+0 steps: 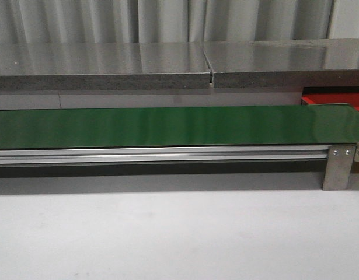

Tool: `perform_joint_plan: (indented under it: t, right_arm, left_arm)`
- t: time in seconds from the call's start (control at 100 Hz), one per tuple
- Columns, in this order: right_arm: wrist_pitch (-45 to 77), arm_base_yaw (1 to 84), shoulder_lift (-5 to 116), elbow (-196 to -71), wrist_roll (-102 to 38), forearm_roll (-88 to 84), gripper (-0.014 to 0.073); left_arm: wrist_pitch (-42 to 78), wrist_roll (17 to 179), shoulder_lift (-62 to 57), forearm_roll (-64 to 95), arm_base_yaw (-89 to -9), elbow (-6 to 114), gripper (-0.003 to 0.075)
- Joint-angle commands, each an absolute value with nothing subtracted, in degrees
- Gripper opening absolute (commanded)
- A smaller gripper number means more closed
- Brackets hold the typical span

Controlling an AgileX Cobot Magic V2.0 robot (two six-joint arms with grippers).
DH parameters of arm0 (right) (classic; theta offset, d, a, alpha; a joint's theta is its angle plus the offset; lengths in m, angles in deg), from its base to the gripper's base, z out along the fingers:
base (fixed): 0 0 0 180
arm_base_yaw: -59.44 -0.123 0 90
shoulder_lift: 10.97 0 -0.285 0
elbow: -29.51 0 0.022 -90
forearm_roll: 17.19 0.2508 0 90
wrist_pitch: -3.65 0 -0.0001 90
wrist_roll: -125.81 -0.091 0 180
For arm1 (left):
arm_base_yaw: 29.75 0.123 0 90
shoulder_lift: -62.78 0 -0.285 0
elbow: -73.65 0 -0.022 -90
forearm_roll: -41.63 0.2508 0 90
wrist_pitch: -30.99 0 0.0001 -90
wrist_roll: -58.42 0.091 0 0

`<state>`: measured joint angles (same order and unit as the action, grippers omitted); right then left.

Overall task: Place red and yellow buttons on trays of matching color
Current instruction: 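Grasp a red mushroom button with the left gripper and lift it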

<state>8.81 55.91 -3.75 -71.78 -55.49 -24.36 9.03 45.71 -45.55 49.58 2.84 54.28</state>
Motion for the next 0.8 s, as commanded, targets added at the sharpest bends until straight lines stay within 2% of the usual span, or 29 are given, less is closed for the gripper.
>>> perform_joint_plan:
  t: [0.0,0.24,0.34,0.55,0.79]
  right_arm:
    - [4.21,55.78,-4.62,-72.33,-55.53,-25.12,-0.0068]
    - [4.21,55.78,-4.62,-72.33,-55.53,-25.12,-0.0068]
    - [4.21,55.78,-4.62,-72.33,-55.53,-25.12,-0.0068]
    - [4.21,55.78,-4.62,-72.33,-55.53,-25.12,-0.0068]
    - [4.21,55.78,-4.62,-72.33,-55.53,-25.12,-0.0068]
  left_arm:
    - [12.50,45.10,-43.21,49.24,2.63,55.94,0.0622]
    - [13.01,45.10,-43.21,49.24,2.63,55.94,0.0617]
    - [13.01,45.10,-43.21,49.24,2.63,55.94,0.0573]
    - [12.53,45.10,-44.09,49.24,2.63,55.94,0.0365]
    - [11.64,45.10,-43.83,49.24,2.63,55.94,0.0071]
